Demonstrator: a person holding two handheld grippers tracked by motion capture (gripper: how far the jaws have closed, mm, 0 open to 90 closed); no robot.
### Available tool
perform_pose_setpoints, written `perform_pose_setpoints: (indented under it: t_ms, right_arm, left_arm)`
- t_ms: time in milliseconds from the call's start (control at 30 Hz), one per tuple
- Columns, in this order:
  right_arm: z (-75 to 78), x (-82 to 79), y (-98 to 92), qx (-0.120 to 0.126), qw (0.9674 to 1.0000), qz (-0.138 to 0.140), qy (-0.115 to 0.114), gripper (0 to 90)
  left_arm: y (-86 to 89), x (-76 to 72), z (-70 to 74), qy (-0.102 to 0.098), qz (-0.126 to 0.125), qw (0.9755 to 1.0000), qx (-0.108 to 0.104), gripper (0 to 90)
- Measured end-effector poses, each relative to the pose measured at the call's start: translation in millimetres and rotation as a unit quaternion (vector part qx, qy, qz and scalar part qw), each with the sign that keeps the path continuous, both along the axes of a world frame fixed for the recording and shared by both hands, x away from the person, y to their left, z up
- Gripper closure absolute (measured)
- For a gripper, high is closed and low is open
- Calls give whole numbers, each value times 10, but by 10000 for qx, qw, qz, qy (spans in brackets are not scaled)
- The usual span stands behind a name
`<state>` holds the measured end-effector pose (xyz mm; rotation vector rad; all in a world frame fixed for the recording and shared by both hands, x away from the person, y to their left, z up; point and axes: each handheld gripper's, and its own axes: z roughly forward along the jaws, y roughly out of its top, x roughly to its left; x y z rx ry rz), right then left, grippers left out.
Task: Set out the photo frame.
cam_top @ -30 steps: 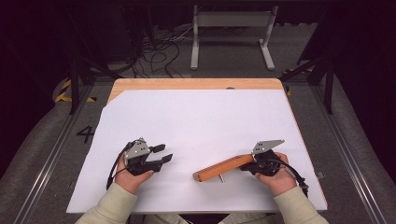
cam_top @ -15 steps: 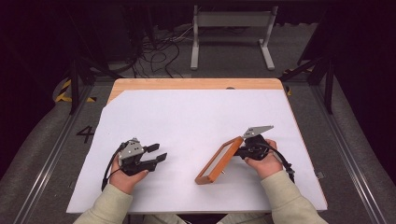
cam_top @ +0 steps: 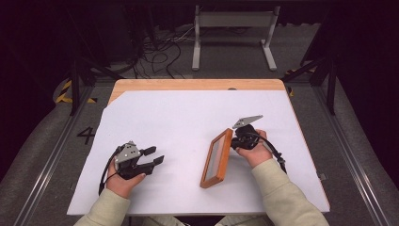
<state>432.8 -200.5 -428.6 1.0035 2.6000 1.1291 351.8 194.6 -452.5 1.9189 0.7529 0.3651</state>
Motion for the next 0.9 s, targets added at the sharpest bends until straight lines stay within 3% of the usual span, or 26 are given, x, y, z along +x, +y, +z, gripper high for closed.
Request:
perform_pose_setpoints:
  t_ms: [367,633,767,900]
  right_arm:
    - [5,188,319,105,9993,366,-37,900]
    - [-3,212,427,112,9981,611,-56,900]
    - [26,181,381,90,9986,516,-89,863]
    - [105,124,290,52,9998,144,-115,780]
  left_arm:
    - [91,-59,-8,9,90,10000,-7,498]
    - [101,-70,-7,37,110,9999,-51,495]
    - [98,-56,-5,16,108,9999,-55,487]
    - [110,-40,3,24,154,9999,-43,456]
